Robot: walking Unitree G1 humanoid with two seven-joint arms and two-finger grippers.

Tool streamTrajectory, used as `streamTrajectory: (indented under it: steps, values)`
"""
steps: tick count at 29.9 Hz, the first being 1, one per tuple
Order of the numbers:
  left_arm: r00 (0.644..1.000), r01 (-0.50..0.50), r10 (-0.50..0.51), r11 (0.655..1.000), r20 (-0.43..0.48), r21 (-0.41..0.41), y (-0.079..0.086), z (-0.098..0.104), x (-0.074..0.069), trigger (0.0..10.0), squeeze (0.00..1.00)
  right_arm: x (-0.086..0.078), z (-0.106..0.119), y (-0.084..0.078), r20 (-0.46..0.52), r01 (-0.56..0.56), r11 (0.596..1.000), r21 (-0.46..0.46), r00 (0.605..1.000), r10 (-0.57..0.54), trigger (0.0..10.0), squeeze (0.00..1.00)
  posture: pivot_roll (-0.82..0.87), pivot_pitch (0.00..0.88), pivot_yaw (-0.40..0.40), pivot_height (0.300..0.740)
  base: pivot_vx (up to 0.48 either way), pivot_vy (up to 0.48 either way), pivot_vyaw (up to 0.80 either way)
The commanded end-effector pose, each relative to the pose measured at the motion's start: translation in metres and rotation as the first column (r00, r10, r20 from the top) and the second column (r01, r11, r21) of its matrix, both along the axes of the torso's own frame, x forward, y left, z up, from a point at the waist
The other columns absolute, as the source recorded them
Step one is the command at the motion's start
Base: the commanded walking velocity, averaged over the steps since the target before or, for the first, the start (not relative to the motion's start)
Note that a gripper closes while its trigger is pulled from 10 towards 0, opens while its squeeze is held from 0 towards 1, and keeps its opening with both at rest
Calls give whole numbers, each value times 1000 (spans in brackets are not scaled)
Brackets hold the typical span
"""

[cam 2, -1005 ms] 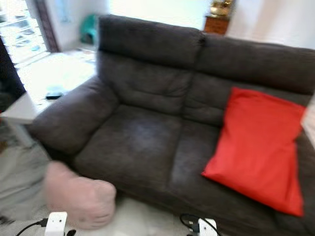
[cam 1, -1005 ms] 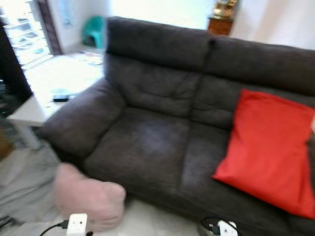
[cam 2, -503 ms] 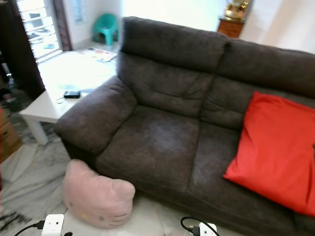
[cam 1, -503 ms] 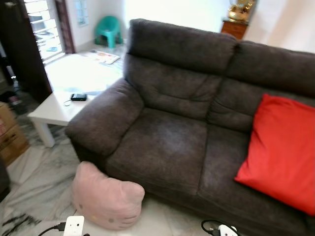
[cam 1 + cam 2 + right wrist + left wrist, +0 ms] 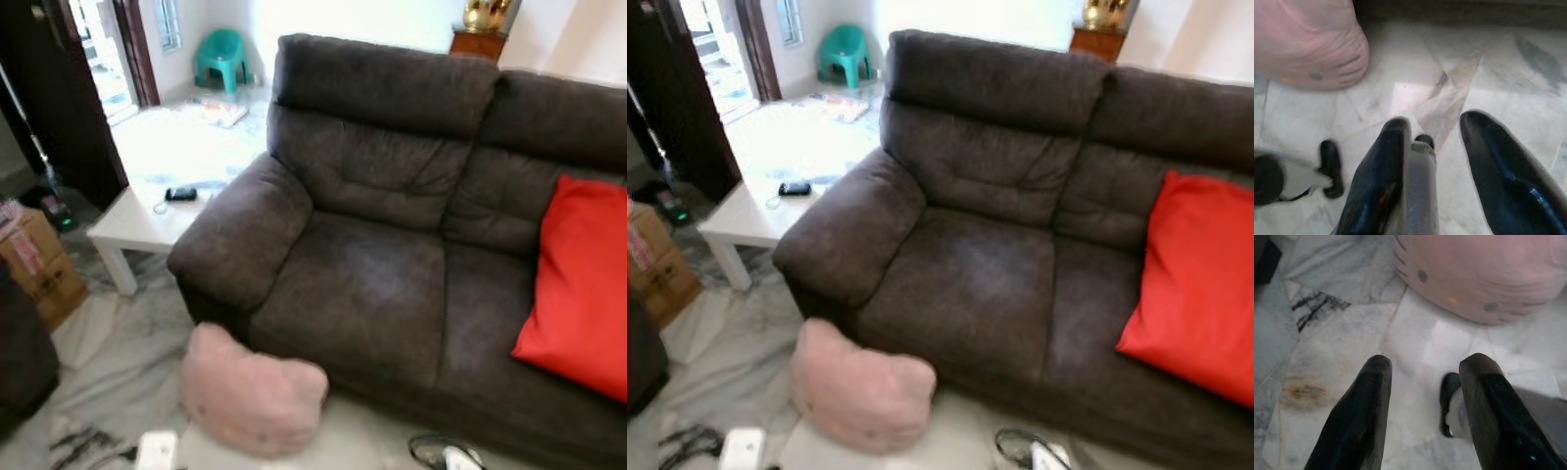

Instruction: Move the pillow to the sofa from floor

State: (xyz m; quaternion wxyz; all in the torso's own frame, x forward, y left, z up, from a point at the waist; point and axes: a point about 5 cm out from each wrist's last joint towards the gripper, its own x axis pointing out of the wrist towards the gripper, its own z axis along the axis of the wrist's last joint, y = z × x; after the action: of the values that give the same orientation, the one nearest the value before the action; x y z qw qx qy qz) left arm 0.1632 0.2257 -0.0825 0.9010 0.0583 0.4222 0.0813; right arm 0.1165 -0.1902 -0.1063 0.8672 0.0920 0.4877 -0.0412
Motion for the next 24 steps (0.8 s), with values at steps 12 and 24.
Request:
streamTrajectory:
  steps: [12,24]
  values:
    - [1000,-17,17,1000,-3,5,2,0,0,10000,0,10,3,5,30,0,1000,9,1000,0,10000,0,165,0,-107,740,0,337,0]
    - [997,8,-8,1000,73,1,7,13,25,10000,0,8,2,7,21,4,1000,-5,1000,-4,10000,0,173,0,-79,740,0,0,0]
